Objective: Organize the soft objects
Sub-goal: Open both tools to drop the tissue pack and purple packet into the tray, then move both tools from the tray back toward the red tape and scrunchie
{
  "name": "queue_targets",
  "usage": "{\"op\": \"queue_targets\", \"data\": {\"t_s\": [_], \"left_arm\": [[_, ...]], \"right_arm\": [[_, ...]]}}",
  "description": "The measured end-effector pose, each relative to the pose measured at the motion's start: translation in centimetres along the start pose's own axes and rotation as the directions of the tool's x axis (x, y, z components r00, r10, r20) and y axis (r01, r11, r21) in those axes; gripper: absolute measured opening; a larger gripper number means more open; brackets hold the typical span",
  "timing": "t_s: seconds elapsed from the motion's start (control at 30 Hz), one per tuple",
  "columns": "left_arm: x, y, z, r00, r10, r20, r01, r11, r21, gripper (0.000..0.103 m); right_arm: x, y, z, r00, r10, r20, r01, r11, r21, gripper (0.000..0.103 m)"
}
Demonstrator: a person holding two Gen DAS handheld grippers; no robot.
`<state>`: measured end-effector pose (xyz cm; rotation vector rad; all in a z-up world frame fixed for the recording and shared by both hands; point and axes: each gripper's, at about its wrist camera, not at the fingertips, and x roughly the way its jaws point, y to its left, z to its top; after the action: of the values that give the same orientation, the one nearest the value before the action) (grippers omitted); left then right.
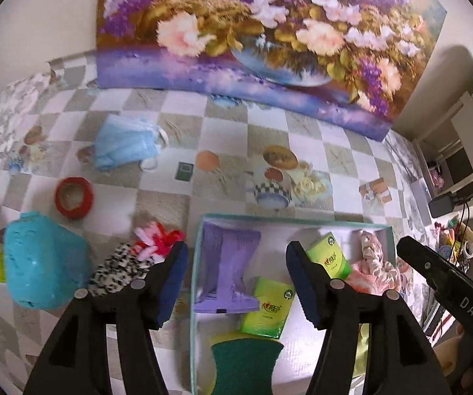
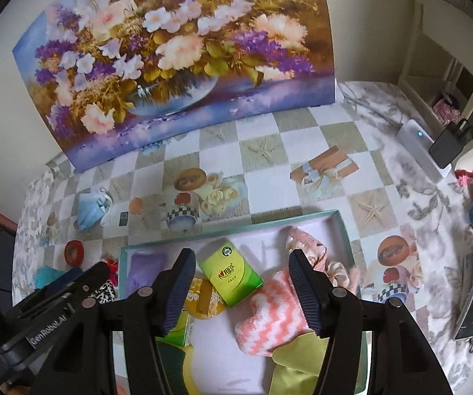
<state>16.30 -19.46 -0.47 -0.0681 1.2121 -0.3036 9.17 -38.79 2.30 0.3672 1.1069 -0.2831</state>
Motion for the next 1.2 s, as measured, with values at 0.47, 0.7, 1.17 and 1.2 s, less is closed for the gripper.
{"op": "queue_targets", "data": {"t_s": [0.47, 0.7, 1.17, 1.2], "left_arm": [[0.0, 3.5, 0.5, 0.991, 0.123, 0.048, -0.118, 0.989, -0.094, 0.094], [0.2, 4.6, 0.6, 0.991, 0.13, 0.039, -0.125, 0.986, -0.114, 0.094], [-1.7, 4.8, 1.2, 0.989, 0.137, 0.048, -0.135, 0.99, -0.047, 0.094], [-2.0, 5.1, 1.3, 0.989, 0.141, 0.05, -0.138, 0.989, -0.046, 0.094]], "right_arm": [[2.2, 0.9, -0.5, 0.995, -0.094, -0.034, 0.092, 0.994, -0.062, 0.103], [3.0, 1.5, -0.8, 0.992, -0.115, -0.055, 0.109, 0.99, -0.092, 0.103], [1.1, 4.7, -0.6, 0.998, -0.055, -0.002, 0.054, 0.99, -0.13, 0.103], [0.9, 5.2, -0.6, 0.999, -0.047, 0.004, 0.047, 0.99, -0.135, 0.103]]}}
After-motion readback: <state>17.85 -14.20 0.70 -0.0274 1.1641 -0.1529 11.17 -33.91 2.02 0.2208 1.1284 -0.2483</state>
